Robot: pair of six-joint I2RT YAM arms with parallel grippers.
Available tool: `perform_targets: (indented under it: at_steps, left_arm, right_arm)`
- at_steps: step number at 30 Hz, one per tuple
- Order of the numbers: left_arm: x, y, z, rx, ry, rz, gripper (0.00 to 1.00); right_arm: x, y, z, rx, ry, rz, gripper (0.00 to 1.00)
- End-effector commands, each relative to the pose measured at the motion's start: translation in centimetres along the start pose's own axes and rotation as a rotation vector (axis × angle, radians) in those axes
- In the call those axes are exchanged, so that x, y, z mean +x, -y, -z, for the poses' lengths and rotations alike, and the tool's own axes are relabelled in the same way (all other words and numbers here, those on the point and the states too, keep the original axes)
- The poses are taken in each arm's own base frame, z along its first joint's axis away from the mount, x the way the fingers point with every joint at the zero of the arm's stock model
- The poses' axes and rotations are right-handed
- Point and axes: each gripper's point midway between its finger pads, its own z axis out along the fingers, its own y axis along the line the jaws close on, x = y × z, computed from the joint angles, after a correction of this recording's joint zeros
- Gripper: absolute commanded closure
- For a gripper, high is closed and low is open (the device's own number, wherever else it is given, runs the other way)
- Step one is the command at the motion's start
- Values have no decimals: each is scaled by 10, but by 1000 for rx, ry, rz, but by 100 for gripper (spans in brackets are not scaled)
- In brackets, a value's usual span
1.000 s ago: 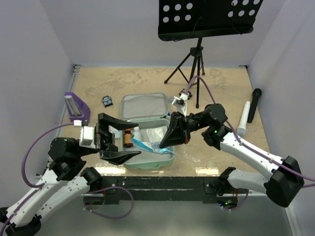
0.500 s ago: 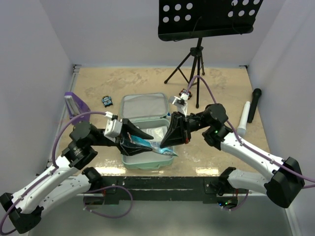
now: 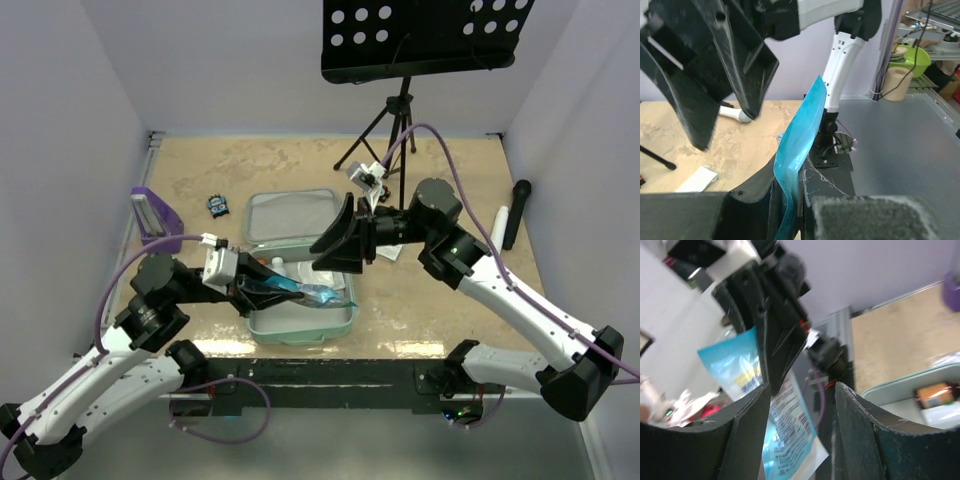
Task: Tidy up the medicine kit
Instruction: Place the medical item at the medicine box.
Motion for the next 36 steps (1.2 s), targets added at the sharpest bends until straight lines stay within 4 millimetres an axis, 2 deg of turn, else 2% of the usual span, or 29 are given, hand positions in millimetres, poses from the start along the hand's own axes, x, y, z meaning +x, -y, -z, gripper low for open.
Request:
perform_targets:
  at_steps: [1, 2, 3, 4, 5, 9, 11, 14, 16, 19, 22, 25, 27, 30, 36]
  left_arm:
    - [4, -22, 4, -142, 13, 27, 100]
    - [6, -29, 6, -186, 24, 45, 100]
    - [7, -35, 7, -230, 39, 64, 100]
    - [9, -44, 10, -287, 52, 100, 100]
    - [14, -51, 11, -329, 60, 133, 100]
    - [29, -85, 18, -534, 89, 309, 100]
    - [39, -100, 18, -613, 93, 407, 100]
    - [55, -119, 22, -738, 120, 565, 100]
    - [62, -127, 26, -800, 160, 660, 100]
    - [68, -134, 33, -866, 230, 750, 100]
    - [70, -142, 43, -937, 273, 782, 100]
    - [72, -142, 44, -952, 289, 824, 100]
    - [83, -143, 44, -967, 279, 867, 100]
    - [114, -141, 49, -1008, 245, 944, 100]
    - [184, -125, 53, -1064, 97, 1028, 100]
  right_arm:
    - [-37, 36, 13, 319, 108, 102, 40]
    - [-40, 42, 17, 363, 128, 105, 38]
    - [-42, 47, 21, 407, 149, 103, 29]
    - [-47, 53, 28, 468, 193, 104, 25]
    - [-46, 55, 33, 495, 225, 115, 24]
    - [-71, 46, 67, 616, 410, 239, 23]
    - [-67, 50, 74, 669, 362, 301, 21]
    - [-56, 70, 83, 762, 303, 310, 22]
    - [-51, 70, 83, 755, 303, 326, 23]
    - [-40, 73, 76, 742, 271, 338, 23]
    - [-24, 87, 68, 805, 199, 339, 23]
    - [-10, 92, 51, 819, 137, 339, 23]
    - [-4, 99, 48, 830, 121, 320, 24]
    - [-1, 115, 54, 907, 123, 285, 27]
    - [18, 127, 52, 912, 74, 261, 28]
